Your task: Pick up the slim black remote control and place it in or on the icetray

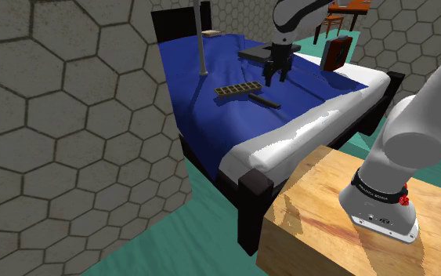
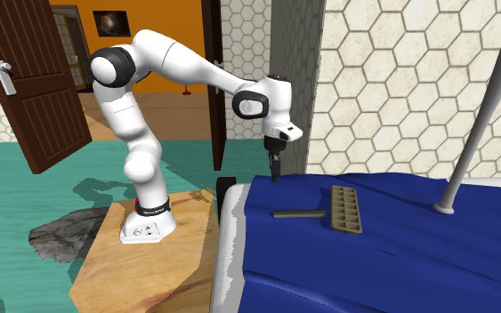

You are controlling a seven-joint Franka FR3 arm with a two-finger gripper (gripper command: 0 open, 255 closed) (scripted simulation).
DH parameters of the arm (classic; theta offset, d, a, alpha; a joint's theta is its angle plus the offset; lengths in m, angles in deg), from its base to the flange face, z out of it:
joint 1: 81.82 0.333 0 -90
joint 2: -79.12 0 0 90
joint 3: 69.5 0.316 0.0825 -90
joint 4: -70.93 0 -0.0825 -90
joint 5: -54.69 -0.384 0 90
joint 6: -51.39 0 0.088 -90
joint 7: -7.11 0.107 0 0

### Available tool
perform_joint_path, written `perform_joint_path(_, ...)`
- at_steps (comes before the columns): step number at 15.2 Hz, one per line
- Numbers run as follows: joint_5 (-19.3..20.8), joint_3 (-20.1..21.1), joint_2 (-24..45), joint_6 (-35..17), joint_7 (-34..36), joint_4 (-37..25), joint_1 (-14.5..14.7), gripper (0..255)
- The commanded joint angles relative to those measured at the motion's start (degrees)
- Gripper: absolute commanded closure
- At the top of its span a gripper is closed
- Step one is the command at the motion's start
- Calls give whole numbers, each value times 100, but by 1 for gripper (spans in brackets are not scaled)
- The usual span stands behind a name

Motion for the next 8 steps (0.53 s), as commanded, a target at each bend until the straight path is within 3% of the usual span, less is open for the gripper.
perform_joint_path(1,-160,-128,428,-233,-204,-150,-11,0)
perform_joint_path(8,-976,-380,2019,-727,-1018,-985,-209,0)
